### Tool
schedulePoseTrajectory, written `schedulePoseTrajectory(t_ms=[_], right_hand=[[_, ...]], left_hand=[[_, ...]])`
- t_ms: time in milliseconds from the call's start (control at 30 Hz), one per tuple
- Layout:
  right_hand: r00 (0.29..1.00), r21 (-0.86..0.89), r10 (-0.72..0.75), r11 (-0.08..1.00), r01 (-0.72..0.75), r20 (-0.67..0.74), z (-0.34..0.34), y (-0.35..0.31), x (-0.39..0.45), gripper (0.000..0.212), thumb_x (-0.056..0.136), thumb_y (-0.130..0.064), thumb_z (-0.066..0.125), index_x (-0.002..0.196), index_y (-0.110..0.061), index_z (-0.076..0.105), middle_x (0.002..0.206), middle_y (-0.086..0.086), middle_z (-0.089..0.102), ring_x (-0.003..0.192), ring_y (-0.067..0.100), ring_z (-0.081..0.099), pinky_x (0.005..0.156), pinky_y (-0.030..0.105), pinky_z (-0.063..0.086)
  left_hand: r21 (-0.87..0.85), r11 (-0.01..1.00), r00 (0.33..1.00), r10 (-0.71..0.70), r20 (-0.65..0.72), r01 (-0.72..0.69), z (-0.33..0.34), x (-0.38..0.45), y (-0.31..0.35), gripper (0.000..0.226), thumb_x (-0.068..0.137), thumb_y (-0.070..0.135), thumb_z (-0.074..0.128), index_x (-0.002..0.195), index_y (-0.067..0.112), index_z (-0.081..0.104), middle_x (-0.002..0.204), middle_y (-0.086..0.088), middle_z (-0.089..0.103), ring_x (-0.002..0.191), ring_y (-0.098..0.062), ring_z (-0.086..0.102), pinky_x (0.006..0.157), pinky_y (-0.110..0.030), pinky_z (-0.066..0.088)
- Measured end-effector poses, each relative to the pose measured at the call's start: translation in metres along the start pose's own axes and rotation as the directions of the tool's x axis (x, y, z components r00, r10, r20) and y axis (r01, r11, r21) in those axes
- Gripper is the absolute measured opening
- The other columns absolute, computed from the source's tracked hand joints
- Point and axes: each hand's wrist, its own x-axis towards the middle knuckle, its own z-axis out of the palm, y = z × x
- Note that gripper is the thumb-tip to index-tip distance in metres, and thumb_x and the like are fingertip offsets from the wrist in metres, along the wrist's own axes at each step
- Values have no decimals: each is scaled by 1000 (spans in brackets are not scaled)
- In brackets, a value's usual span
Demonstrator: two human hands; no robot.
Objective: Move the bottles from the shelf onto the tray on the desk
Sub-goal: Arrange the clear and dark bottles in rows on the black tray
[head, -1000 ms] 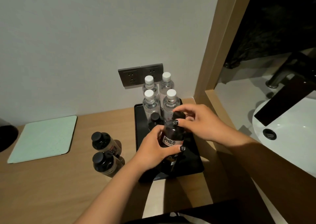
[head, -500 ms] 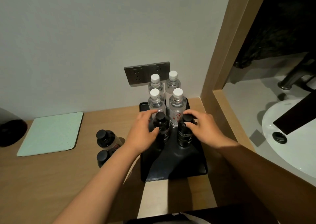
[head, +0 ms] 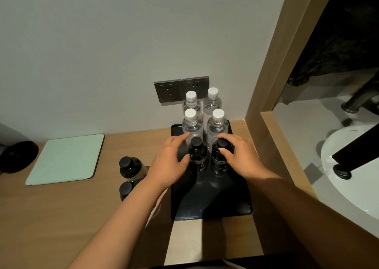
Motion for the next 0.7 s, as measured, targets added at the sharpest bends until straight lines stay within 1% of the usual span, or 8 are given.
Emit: schedulePoseTrajectory(t_ms=[67,167,300,400,467,533,600,700], right_hand=[[1000,-13,9,1000,-9,-7,0,-3,-1,45,84,-9,67,128,-18,56,121,4,60,113,19,56,93,18,35],[999,-27,36,999,-37,-37,-2,-16,-5,63,85,-13,65,141,-23,38,131,0,48,117,11,48,96,19,31],[982,-83,23,996,-39,-185,-4,-49,-15,64,88,-13,60,144,-21,30,141,-1,37,123,14,45,101,25,38],[970,-80,-61,996,43,-237,5,-83,-22,61,87,-9,60,141,-22,34,142,-5,31,125,10,43,103,28,43],[966,-106,-116,990,93,-233,17,-106,-27,58,87,-9,59,139,-21,37,145,-4,27,123,6,41,100,18,39],[975,-121,-119,988,98,-187,37,-127,-36,55,88,-11,59,138,-21,38,147,-6,20,116,-7,32,95,7,28],[991,-114,-91,990,80,-96,61,-143,-46,54,90,-17,58,139,-23,36,150,-11,13,117,-8,29,100,13,28],[992,-99,7,995,6,124,101,-162,-59,54,93,-31,54,142,-29,33,151,-18,7,129,4,35,110,30,34]], left_hand=[[-67,998,996,-24,-89,18,-15,-8,-3,55,90,19,59,139,34,40,129,12,45,119,-4,46,97,-23,40],[-128,990,972,-81,-222,53,-44,-21,-13,45,89,18,60,131,31,50,126,13,48,114,-2,48,92,-23,41],[-175,978,938,-161,-306,111,-81,-35,-41,40,88,13,61,125,26,56,126,8,54,115,-6,50,92,-26,43],[-174,970,969,-196,-154,168,-96,-41,-71,47,85,13,66,127,28,54,127,7,54,119,-9,48,96,-32,44],[-176,962,978,-208,31,210,-98,-43,-87,51,82,12,70,129,26,54,121,6,55,119,-10,48,96,-28,42],[-144,971,977,-175,120,192,-97,-44,-103,49,82,13,70,128,25,55,123,5,56,119,-9,48,99,-26,40],[-125,983,986,-117,123,132,-97,-43,-115,44,84,14,69,124,28,57,125,8,56,118,-8,48,102,-28,40],[-133,989,991,-41,128,58,-96,-39,-129,36,84,14,68,109,37,55,118,11,60,113,-9,53,100,-31,43]])
